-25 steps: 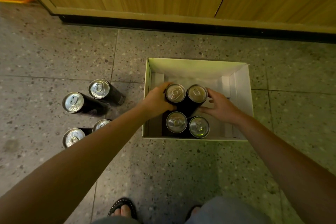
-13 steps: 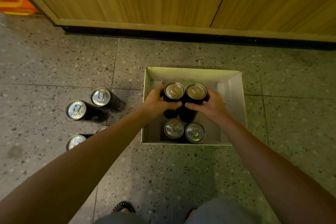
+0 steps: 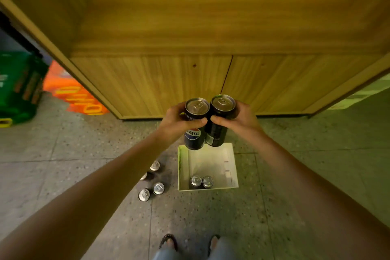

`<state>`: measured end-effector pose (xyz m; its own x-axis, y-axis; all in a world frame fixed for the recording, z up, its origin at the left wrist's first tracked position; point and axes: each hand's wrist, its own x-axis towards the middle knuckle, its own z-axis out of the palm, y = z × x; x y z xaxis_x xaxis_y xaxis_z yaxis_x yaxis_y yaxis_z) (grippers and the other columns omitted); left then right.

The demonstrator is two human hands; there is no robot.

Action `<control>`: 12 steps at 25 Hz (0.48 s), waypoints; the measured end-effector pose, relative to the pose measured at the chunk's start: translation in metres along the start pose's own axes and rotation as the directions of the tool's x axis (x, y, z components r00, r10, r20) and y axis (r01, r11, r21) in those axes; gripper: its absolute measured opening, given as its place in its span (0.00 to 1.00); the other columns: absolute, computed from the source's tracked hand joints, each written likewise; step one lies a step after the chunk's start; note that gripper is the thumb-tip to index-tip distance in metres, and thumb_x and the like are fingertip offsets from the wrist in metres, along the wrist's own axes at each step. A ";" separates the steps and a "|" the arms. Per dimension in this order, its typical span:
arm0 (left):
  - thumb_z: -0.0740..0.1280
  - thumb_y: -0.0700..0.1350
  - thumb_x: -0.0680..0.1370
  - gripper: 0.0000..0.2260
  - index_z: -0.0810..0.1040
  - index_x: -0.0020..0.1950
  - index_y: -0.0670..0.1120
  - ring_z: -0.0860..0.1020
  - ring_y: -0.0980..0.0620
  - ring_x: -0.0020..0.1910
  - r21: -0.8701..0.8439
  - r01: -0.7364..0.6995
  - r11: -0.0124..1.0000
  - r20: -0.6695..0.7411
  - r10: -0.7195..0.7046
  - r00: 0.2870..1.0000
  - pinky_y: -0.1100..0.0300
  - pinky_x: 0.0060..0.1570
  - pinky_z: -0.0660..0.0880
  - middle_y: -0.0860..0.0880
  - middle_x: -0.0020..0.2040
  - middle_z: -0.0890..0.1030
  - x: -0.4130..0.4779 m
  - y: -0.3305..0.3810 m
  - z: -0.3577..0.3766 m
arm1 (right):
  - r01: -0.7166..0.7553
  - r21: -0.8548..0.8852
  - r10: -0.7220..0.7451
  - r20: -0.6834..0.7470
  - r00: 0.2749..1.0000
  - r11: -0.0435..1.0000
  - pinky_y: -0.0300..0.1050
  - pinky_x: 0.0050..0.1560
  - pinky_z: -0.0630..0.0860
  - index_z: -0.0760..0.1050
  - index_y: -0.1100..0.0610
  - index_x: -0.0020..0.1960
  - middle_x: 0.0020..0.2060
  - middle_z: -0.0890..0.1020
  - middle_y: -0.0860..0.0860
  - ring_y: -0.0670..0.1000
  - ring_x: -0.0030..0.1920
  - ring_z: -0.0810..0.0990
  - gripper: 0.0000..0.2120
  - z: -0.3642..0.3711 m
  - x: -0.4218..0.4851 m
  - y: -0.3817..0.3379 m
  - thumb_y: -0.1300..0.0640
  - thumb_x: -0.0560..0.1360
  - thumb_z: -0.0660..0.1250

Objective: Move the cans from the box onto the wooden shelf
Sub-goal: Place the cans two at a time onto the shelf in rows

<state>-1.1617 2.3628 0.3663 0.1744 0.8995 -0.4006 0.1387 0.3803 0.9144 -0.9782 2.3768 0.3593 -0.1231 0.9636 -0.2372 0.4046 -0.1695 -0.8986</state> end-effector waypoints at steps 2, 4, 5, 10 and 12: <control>0.74 0.40 0.67 0.25 0.74 0.63 0.46 0.78 0.50 0.57 0.006 -0.031 0.999 -0.027 0.032 0.999 0.55 0.58 0.74 0.47 0.57 0.80 -0.025 0.076 -0.011 | 0.025 -0.019 -0.026 -0.017 1.000 1.000 0.28 0.44 0.70 0.72 0.58 0.60 0.52 0.79 0.48 0.44 0.51 0.76 0.28 -0.028 -0.011 -0.079 0.56 0.63 0.77; 0.75 0.41 0.67 0.25 0.74 0.63 0.46 0.77 0.49 0.59 0.028 -0.083 0.996 -0.060 0.085 0.995 0.53 0.61 0.72 0.48 0.58 0.80 -0.051 0.152 -0.023 | 0.060 -0.026 -0.062 -0.053 0.997 0.998 0.29 0.46 0.69 0.72 0.60 0.62 0.56 0.79 0.53 0.47 0.54 0.76 0.30 -0.054 -0.021 -0.156 0.57 0.63 0.77; 0.74 0.41 0.67 0.25 0.74 0.63 0.47 0.77 0.50 0.59 0.042 -0.113 0.993 -0.073 0.116 0.991 0.55 0.60 0.72 0.48 0.58 0.80 -0.063 0.187 -0.028 | 0.081 -0.024 -0.082 -0.066 0.994 0.996 0.28 0.45 0.69 0.71 0.60 0.62 0.58 0.79 0.55 0.48 0.56 0.76 0.30 -0.066 -0.027 -0.190 0.57 0.63 0.76; 0.74 0.44 0.68 0.26 0.73 0.64 0.46 0.76 0.51 0.60 0.129 -0.263 0.956 -0.096 0.276 0.956 0.56 0.60 0.70 0.47 0.62 0.78 -0.115 0.333 -0.048 | 0.219 -0.103 -0.233 -0.152 0.961 0.970 0.19 0.35 0.69 0.72 0.60 0.61 0.59 0.79 0.55 0.45 0.54 0.74 0.28 -0.113 -0.049 -0.336 0.57 0.64 0.75; 0.74 0.44 0.68 0.25 0.73 0.64 0.44 0.75 0.52 0.58 0.122 -0.311 0.942 -0.124 0.326 0.937 0.62 0.54 0.72 0.47 0.62 0.78 -0.127 0.376 -0.051 | 0.277 -0.134 -0.299 -0.200 0.933 0.952 0.21 0.38 0.69 0.74 0.60 0.60 0.58 0.80 0.55 0.45 0.53 0.75 0.26 -0.127 -0.054 -0.379 0.56 0.64 0.76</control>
<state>-1.1812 2.4024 0.7639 0.0875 0.9937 -0.0705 0.1953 0.0523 0.9794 -1.0097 2.4153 0.7599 -0.0545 0.9911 0.1218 0.4725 0.1331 -0.8712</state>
